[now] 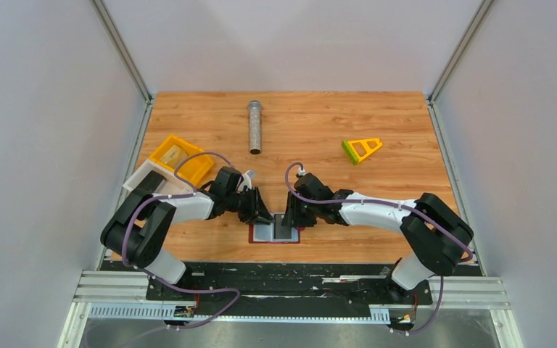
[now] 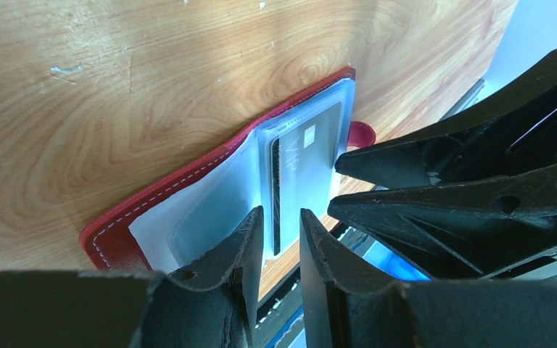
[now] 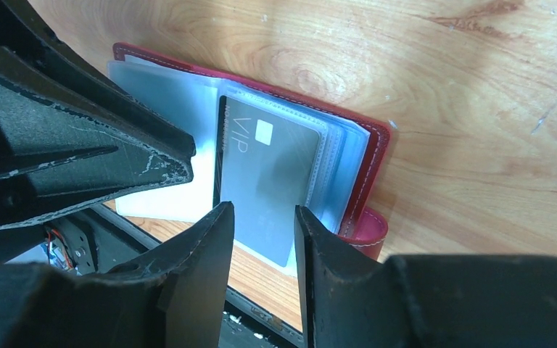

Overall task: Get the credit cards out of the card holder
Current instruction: Remove the credit card from the card holder.

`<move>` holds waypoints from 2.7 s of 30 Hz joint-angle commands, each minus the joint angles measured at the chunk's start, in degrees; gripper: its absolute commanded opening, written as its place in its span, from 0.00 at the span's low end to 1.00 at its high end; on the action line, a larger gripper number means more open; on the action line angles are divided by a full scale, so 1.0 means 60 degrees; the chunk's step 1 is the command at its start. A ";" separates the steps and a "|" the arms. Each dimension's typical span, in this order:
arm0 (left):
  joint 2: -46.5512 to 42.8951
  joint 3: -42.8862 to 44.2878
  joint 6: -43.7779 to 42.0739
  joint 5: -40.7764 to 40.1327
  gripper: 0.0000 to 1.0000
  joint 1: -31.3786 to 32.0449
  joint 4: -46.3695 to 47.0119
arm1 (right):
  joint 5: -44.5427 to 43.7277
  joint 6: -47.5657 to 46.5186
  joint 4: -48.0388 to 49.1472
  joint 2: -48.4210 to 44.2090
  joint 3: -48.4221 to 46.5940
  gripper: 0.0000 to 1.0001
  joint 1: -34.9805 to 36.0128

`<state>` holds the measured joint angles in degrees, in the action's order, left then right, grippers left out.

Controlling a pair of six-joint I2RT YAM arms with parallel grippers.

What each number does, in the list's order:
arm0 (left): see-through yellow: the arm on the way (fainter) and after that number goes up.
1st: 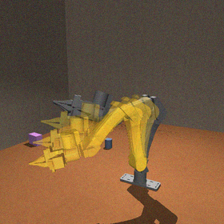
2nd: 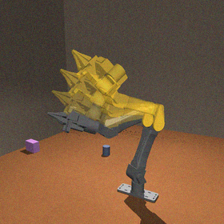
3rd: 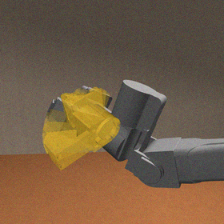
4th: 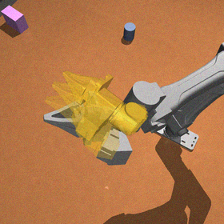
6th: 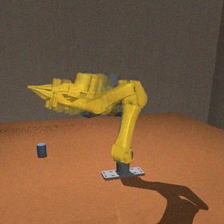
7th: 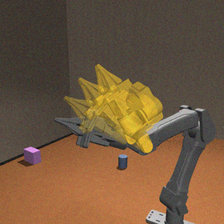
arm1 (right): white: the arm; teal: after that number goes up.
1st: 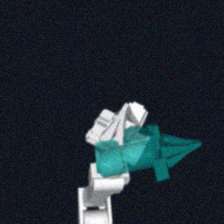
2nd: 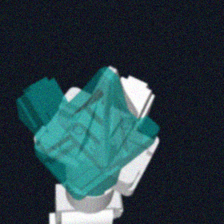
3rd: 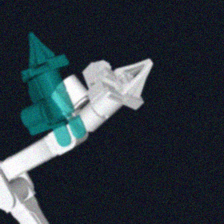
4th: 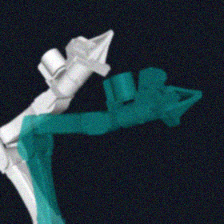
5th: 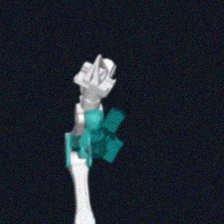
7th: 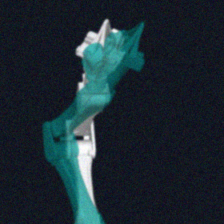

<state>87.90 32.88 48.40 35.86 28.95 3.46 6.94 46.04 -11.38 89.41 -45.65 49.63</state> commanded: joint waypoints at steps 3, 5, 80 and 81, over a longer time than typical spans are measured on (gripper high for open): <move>0.0170 -0.0197 0.0123 0.0220 0.33 0.0029 0.0653 | -0.0034 0.0182 0.0103 0.0235 -0.0112 0.37 -0.0043; 0.0185 -0.0217 0.0145 0.0242 0.33 0.0037 0.0719 | 0.0006 0.0193 0.0155 0.0292 -0.0098 0.37 -0.0052; -0.0916 -0.0750 0.0138 -0.0126 0.00 -0.0240 0.0181 | 0.0259 -0.0217 0.0285 0.0660 0.0547 0.18 -0.0608; -0.0927 -0.0749 0.0118 -0.0145 0.00 -0.0240 0.0125 | 0.0262 -0.0249 0.0274 0.0636 0.0535 0.19 -0.0601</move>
<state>84.97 27.66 50.94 35.29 27.86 6.70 12.36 47.70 -6.55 92.86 -44.45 46.72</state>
